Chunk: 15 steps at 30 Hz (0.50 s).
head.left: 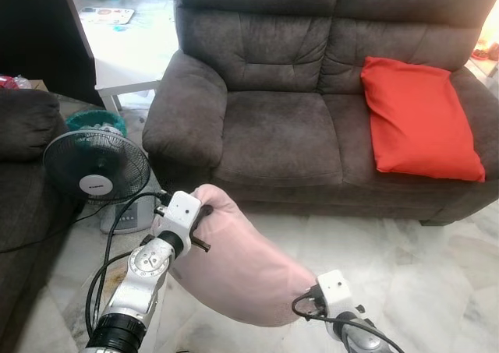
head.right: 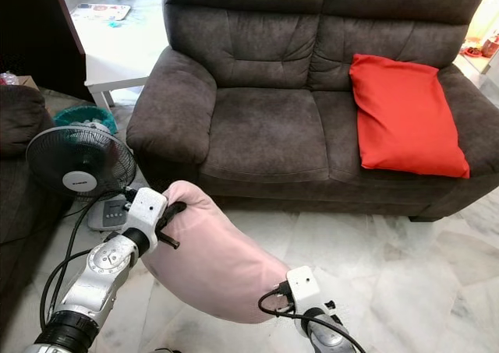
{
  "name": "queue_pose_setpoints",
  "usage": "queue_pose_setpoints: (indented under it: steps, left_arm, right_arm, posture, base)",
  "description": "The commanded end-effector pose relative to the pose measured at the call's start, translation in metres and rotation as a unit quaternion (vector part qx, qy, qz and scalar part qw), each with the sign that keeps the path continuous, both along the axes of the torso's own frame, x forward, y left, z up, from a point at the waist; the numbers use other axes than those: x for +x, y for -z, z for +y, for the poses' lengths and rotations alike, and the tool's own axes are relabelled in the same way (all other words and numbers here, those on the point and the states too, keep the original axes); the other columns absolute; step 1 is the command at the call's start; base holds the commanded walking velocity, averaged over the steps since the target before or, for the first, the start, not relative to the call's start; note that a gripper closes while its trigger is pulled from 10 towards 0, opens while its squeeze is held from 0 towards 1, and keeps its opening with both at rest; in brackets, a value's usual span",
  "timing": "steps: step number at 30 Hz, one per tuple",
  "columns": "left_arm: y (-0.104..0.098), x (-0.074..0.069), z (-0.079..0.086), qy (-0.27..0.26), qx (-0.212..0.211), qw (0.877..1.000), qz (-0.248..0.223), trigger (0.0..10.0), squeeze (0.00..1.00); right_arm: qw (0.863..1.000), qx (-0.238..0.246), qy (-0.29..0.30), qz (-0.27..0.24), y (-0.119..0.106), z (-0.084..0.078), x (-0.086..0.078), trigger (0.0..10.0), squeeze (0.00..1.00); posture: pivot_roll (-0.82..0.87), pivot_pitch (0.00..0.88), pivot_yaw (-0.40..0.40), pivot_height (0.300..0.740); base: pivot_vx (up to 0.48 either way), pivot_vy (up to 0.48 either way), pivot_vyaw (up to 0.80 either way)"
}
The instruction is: Move the pillow to the sofa from floor
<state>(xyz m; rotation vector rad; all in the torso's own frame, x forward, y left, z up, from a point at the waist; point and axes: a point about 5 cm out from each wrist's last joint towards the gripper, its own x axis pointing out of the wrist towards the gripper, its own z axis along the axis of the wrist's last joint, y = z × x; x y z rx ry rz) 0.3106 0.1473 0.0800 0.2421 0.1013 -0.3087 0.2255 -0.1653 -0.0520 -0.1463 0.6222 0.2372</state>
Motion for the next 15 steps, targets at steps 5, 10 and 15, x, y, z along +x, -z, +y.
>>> queue_pose_setpoints:
  steps: [5,10,15]
  left_arm:
    - [-0.010,0.001,-0.003,-0.048,0.001,0.997,-0.054,10.0,0.00]
    - [-0.023,-0.002,-0.026,-0.029,-0.041,0.994,-0.102,10.0,0.00]
    - [-0.027,-0.004,-0.046,0.006,-0.045,0.993,-0.111,10.0,0.00]
  right_arm:
    - [0.993,0.068,0.066,-0.072,-0.010,0.000,0.003,10.0,0.00]
    - [0.961,0.096,0.065,-0.250,-0.110,-0.011,0.082,10.0,0.00]
    - [0.960,0.101,0.035,-0.260,-0.119,0.001,0.091,10.0,0.00]
  posture:
    - [0.09,0.013,-0.084,0.740]
    - [0.09,0.006,-0.085,0.740]
    - [0.09,0.004,-0.085,0.740]
  base:
    - [0.000,0.000,0.00]
    - [0.000,0.000,0.00]
    - [0.000,0.000,0.00]
